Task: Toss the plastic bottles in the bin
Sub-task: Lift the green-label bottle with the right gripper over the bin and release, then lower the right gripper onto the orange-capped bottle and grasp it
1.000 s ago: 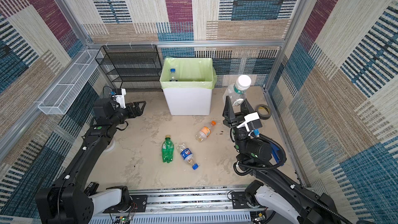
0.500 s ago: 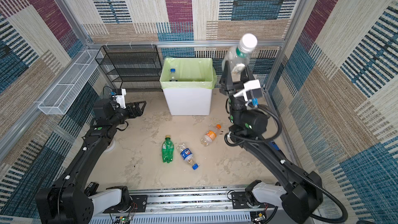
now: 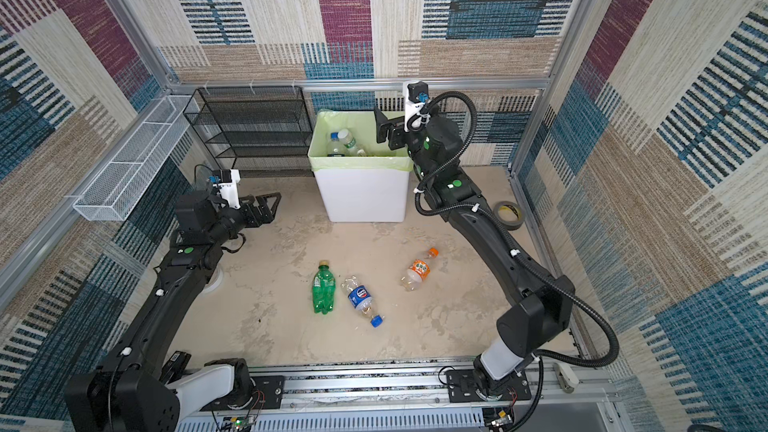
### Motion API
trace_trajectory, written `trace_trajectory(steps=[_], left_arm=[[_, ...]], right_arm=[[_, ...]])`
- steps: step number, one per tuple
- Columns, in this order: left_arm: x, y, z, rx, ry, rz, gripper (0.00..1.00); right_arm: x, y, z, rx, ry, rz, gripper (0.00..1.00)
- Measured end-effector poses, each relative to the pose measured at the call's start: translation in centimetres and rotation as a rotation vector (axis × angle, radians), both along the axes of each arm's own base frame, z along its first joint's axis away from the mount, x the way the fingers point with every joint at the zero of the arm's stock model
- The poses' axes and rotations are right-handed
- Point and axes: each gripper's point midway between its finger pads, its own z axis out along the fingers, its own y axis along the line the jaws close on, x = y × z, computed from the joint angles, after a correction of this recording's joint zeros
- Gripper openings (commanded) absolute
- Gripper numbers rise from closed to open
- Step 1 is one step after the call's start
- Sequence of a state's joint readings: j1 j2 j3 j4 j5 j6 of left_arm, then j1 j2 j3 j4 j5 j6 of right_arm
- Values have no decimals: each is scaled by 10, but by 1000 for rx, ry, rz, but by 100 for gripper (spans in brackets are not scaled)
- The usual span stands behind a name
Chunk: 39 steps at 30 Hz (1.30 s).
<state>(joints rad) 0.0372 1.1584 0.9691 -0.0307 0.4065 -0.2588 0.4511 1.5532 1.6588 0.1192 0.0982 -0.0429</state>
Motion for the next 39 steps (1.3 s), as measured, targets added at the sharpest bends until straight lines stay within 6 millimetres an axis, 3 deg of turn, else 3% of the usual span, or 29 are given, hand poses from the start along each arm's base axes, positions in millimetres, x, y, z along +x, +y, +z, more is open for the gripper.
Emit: trace_trajectory(steps=[5,11,14,17,22,27,31,34,39], left_arm=[[0,0,2,0,-4,0,96],[0,0,0,0,0,-1,96],[1,0,-1,0,3,-1,96],[2,-1,-4,-3,14,-7,96],[4,-3,-9,-12,30,-16,96],[4,-3,-10,-14,32,-17,96],[4,-4,-10,-18,34,-20,96],[4,-4,-10,-19,36,-22,96],[4,-4,-11,-19,37,-22,96]], right_arm=[[-21,-36,-8,30,25,-87,99],[-46,-87,-70,77,194,-231,99],[-67,-109,-107,119,305,-297,99],[-88,-125,-159,154,458,-347,99],[-132,-145,-266,210,778,-442,99],[-186,-152,-356,318,1036,-490,100],[-215,-147,-410,408,1191,-493,100],[-228,-142,-435,450,1269,-486,99],[-226,-135,-447,489,1292,-470,96]])
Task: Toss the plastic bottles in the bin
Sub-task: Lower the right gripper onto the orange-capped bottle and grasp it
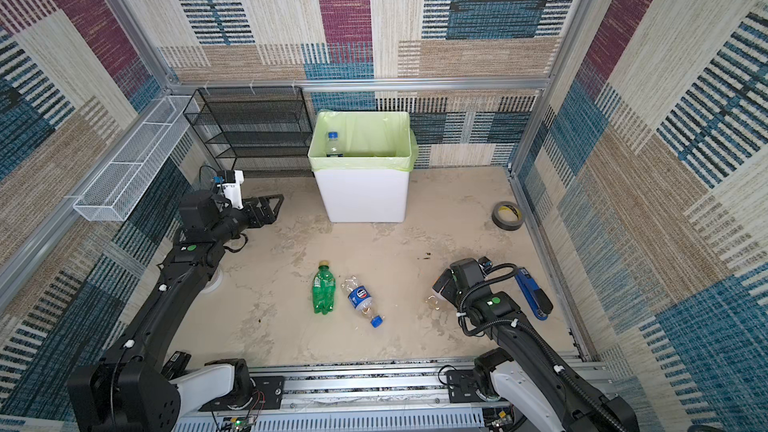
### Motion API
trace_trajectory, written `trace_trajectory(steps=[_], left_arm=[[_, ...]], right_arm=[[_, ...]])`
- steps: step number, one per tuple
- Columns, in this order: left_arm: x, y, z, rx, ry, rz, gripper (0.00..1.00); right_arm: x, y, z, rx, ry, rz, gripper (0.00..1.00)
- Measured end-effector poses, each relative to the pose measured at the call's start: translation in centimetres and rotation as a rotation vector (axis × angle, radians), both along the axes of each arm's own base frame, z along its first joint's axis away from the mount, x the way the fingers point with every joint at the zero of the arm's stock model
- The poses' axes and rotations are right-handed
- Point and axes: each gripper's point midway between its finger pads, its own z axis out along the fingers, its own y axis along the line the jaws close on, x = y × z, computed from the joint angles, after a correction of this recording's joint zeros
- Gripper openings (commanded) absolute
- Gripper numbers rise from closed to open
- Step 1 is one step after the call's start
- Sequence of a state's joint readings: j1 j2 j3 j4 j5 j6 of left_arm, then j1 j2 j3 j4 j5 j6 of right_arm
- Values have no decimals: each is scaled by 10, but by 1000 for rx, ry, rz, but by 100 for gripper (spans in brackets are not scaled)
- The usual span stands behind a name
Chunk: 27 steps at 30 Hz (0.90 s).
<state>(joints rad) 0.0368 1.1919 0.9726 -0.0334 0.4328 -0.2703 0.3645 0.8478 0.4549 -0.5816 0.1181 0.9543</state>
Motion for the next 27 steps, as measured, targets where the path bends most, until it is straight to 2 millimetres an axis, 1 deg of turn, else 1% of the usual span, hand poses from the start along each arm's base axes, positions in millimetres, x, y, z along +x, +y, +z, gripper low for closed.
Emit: trace_trajectory(steps=[5,8,12,16,23,27], left_arm=[[0,0,0,0,1,0,96],[0,0,0,0,1,0,95],[1,0,-1,0,3,-1,95],[1,0,-1,0,3,-1,95],[0,-2,0,-3,0,-10,95],[-1,-2,2,-3,-3,-11,94]], right_arm=[[2,5,-13,19,13,7,91],[6,7,-12,29,-1,11,87],[11,9,-9,28,-27,16,79],[11,9,-14,25,-31,21,73],[13,8,-21,12,-25,23,71],[15,6,-23,-6,-23,25,67]])
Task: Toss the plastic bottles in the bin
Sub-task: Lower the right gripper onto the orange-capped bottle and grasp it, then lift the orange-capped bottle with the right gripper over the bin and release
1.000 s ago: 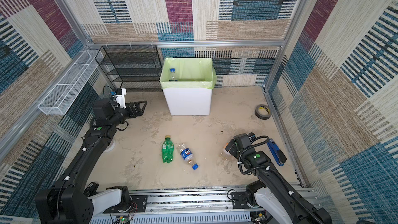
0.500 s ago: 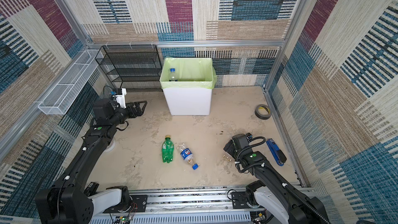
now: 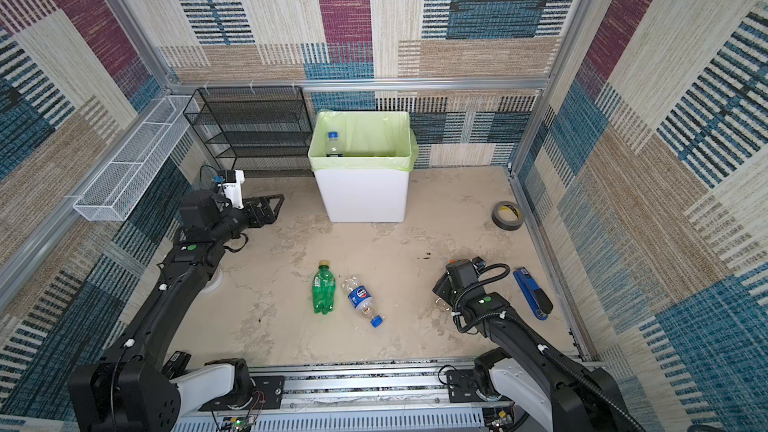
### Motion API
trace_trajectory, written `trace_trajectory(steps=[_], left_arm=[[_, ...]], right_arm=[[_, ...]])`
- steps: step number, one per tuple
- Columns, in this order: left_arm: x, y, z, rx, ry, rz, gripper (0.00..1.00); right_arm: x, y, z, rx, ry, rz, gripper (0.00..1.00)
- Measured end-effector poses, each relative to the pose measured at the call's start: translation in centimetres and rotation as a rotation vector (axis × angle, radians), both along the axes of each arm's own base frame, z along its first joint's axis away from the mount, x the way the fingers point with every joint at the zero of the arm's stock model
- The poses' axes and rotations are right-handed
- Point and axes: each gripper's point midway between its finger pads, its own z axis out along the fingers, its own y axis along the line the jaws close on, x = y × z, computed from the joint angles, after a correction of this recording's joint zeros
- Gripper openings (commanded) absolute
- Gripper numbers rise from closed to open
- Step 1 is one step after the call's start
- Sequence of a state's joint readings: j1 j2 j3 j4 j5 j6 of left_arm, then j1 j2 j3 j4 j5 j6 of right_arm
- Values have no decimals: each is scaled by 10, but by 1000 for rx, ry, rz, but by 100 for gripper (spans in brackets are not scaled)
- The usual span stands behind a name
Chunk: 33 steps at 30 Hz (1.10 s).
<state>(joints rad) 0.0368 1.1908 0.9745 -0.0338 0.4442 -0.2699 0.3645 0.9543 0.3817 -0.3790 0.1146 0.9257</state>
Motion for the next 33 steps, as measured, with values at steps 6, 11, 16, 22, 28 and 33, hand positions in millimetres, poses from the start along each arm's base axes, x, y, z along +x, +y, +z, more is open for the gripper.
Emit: trace_trajectory(steps=[6,11,16,22,28,33], left_arm=[[-1,0,3,0,-9,0,95],[-3,0,6,1,-17,0,94],[-3,-1,6,-1,-15,-3,94],[-4,-1,8,-1,-20,-5,94],[-4,-5,7,0,-18,-14,94],[-5,-7,5,1,-20,-19,94]], right_arm=[[4,0,-1,-19,-7,13,55],[11,1,9,-35,-33,28,52],[37,10,50,-56,-168,99,53],[77,26,137,-94,-443,199,53],[95,41,206,-139,-730,299,53],[99,56,279,-170,-1015,375,56]])
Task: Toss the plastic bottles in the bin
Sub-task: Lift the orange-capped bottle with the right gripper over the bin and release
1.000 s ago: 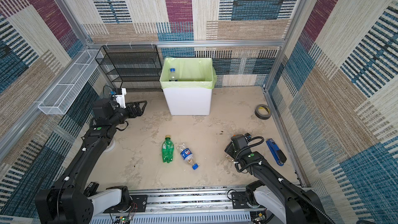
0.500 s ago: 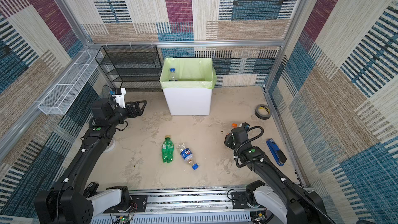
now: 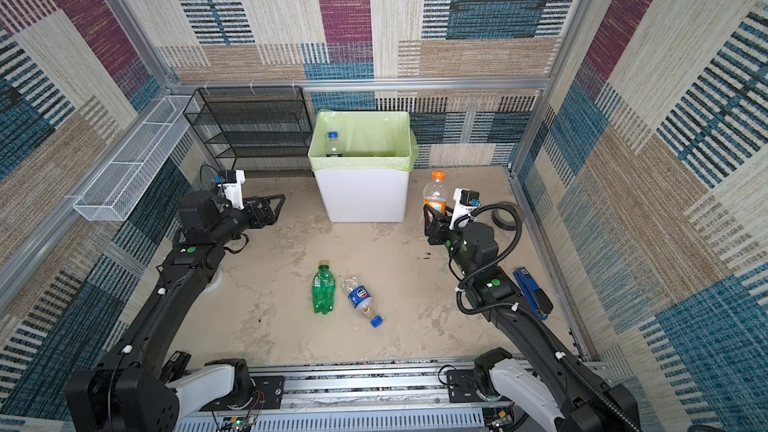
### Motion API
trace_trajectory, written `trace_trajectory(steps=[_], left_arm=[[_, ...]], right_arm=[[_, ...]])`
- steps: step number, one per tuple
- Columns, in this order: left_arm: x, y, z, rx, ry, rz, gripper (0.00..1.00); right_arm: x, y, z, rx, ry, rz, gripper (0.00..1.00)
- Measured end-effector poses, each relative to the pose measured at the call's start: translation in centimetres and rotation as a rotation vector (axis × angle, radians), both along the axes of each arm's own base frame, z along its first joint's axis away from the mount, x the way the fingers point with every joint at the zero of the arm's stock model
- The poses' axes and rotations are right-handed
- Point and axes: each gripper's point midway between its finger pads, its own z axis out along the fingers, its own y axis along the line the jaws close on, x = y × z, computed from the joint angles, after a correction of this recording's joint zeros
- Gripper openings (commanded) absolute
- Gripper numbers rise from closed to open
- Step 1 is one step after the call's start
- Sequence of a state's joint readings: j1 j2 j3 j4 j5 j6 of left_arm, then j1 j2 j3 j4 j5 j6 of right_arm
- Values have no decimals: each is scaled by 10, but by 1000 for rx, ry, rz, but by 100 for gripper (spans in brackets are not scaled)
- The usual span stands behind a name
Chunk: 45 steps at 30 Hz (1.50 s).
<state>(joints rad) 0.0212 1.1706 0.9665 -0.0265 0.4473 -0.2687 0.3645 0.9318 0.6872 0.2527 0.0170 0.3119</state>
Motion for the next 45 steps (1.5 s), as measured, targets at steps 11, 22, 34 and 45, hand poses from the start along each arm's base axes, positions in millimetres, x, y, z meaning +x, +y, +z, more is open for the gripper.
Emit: trace_trajectory(steps=[11,22,34,45], left_arm=[[-2,-2,4,1,-23,-10,94],[-6,-3,9,5,-54,-13,94],[-10,-2,15,14,-47,8,96],[-75,-12,-20,-11,93,13,97]], right_arm=[[-43,0,135,8,-535,46,54],[-111,-25,192,51,-943,-35,55],[89,59,270,-46,-612,69,83],[142,77,173,-173,-198,110,99]])
